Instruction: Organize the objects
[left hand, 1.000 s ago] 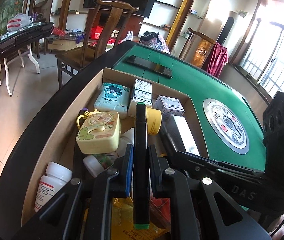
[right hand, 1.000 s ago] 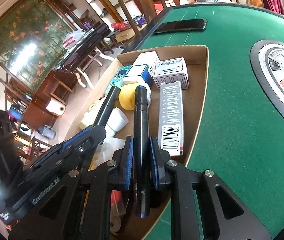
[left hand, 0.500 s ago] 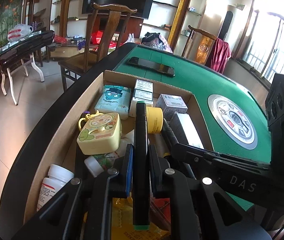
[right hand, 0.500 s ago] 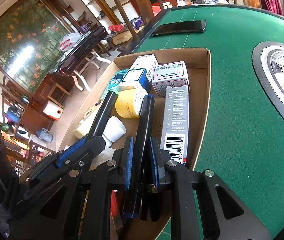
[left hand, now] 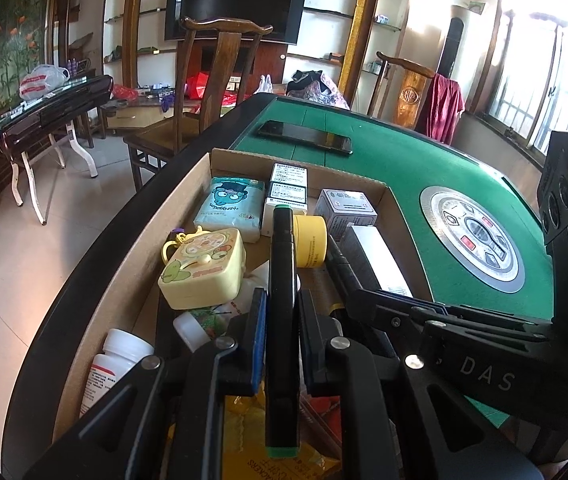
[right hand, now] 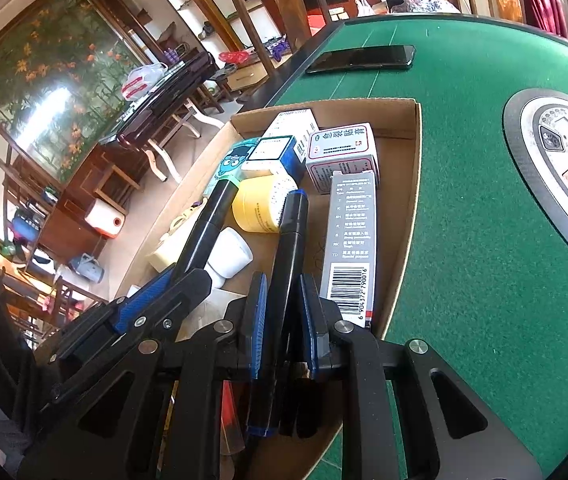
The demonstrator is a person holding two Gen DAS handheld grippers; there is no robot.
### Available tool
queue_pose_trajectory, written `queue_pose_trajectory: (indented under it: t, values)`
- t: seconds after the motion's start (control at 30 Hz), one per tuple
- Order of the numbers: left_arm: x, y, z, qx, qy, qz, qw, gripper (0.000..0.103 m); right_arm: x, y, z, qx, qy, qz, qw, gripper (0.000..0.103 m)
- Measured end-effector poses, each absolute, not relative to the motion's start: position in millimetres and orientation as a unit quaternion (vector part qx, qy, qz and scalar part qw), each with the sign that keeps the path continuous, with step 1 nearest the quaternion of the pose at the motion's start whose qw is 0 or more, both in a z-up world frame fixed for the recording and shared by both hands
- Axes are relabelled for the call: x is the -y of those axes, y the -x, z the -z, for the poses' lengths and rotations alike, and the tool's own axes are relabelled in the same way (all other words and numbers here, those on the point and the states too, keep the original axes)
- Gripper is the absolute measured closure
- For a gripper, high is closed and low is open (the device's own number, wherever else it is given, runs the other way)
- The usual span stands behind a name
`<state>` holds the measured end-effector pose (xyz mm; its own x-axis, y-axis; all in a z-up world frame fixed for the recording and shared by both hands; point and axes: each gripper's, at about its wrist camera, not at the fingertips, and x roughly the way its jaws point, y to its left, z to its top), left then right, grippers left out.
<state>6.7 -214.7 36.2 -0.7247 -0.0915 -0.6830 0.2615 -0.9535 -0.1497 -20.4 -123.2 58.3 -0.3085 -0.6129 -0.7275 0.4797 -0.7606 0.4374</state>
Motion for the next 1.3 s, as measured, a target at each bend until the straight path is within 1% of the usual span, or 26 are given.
queue_pose_trajectory:
  t: [0.4,0.43,0.47,0.5,0.53,0.57,0.6,0.63,0.67,0.73,0.8,0.9,1.07,1.13,1.17,1.2,1.3]
  values:
    - [212.2,-12.5,-37.1,-0.113,-0.36,0.921,0.101,0.088,116.7,14.4,-60.9,0.066,-0.48,0.803,0.346,0.086]
    - [211.5,-13.5,-37.0,-0.112,-0.361,0.92,0.102,0.087,115.8,12.2,-62.0,0.063,-0.478,0.805,0.346,0.086]
    - [211.4,-14.2,-37.0,-0.111,-0.362,0.92,0.104,0.084,113.8,9.8,-64.6,0.059,-0.473,0.808,0.345,0.086]
    - [211.6,-15.2,-37.1,-0.111,-0.363,0.919,0.107,0.075,112.6,6.9,-66.1,0.057,-0.47,0.81,0.346,0.086]
    - [212.1,-16.6,-37.3,-0.112,-0.363,0.918,0.109,0.06,109.6,3.2,-69.1,0.054,-0.464,0.814,0.346,0.086]
    - [212.0,-17.9,-37.5,-0.115,-0.36,0.919,0.111,0.052,106.5,0.1,-71.8,0.052,-0.459,0.818,0.344,0.086]
    - [211.9,-20.5,-38.1,-0.116,-0.355,0.921,0.115,0.037,103.5,-3.5,-74.4,0.048,-0.452,0.823,0.342,0.086]
    - [211.1,-23.8,-39.2,-0.115,-0.348,0.922,0.122,0.03,99.1,-9.0,-78.2,0.041,-0.441,0.831,0.336,0.086]
    - [209.5,-28.2,-41.4,-0.113,-0.339,0.925,0.128,0.028,94.8,-14.0,-81.1,0.036,-0.431,0.838,0.332,0.084]
    - [207.1,-34.0,-44.7,-0.113,-0.329,0.928,0.132,0.026,84.0,-26.7,-86.6,0.032,-0.406,0.854,0.324,0.071]
    - [204.3,-40.9,-48.5,-0.111,-0.318,0.931,0.141,0.026,75.0,-39.4,-90.9,0.027,-0.381,0.868,0.318,0.047]
    - [198.4,-51.3,-52.7,-0.099,-0.296,0.937,0.158,0.024,61.5,-59.9,-96.7,0.01,-0.339,0.89,0.306,0.033]
    - [193.3,-68.6,-64.0,-0.068,-0.269,0.942,0.191,0.02,42.5,-77.1,-102.0,-0.005,-0.299,0.912,0.28,0.032]
    - [192.5,-75.2,-69.3,-0.051,-0.265,0.942,0.201,0.01,35.9,-81.0,-104.4,-0.003,-0.289,0.917,0.276,0.032]
    - [192.6,-77.4,-71.5,-0.042,-0.265,0.941,0.204,0.007,33.7,-82.5,-104.7,-0.003,-0.287,0.918,0.275,0.032]
    - [192.2,-80.0,-72.8,-0.031,-0.267,0.94,0.208,0.0,32.3,-84.0,-105.4,-0.002,-0.285,0.919,0.273,0.032]
    - [191.5,-90.1,-76.3,-0.007,-0.257,0.942,0.218,0.001,29.9,-88.1,-106.4,0.001,-0.282,0.919,0.276,0.032]
